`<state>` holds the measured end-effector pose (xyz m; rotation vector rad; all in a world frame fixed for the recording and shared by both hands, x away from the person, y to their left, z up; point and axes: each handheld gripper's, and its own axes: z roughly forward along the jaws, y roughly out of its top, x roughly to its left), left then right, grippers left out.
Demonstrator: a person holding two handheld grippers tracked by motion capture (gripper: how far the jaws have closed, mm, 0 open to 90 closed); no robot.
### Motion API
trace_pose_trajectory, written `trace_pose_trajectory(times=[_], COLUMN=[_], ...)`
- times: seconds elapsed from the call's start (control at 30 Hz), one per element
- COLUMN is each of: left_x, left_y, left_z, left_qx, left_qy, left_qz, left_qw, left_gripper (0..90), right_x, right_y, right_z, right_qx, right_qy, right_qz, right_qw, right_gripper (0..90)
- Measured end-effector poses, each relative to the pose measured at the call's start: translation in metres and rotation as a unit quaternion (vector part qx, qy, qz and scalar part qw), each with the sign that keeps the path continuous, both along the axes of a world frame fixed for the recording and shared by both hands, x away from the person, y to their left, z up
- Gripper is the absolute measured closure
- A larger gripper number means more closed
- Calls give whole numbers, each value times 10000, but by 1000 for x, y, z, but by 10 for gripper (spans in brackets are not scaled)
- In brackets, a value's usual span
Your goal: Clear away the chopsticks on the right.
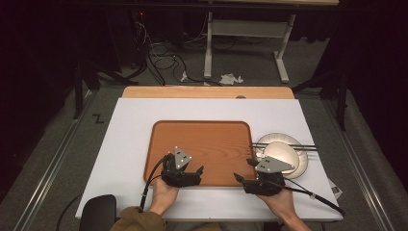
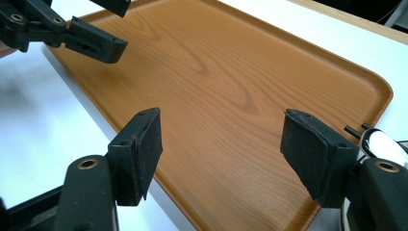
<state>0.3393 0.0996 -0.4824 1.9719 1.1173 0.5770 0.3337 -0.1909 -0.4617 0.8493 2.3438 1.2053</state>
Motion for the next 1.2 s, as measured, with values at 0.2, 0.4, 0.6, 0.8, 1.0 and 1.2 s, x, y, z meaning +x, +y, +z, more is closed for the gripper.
trace_pose_trajectory(times=[0.2,0.4,0.6,0.8,1.0,1.2], left_x=[-4,-5,-7,-6,-5,-5], left_y=[-1,2,2,0,-1,-2], left_z=[1,3,3,1,1,0], left_qx=[35,4,-19,79,116,145], left_qy=[-72,-236,-275,-230,-194,-118], left_qz=[-37,92,120,25,13,-69], left_qw=[10000,9997,9995,9997,9997,9998], left_gripper=[164,164,164,163,163,164], right_x=[-4,-3,-4,-4,-5,-10], right_y=[-1,-2,-4,-10,-15,-26], right_z=[3,8,11,20,25,39], right_qx=[224,537,469,719,658,798], right_qy=[218,299,601,569,489,428], right_qz=[114,205,447,473,486,371], right_qw=[9994,9979,9961,9947,9954,9952], right_gripper=[302,306,321,283,296,337])
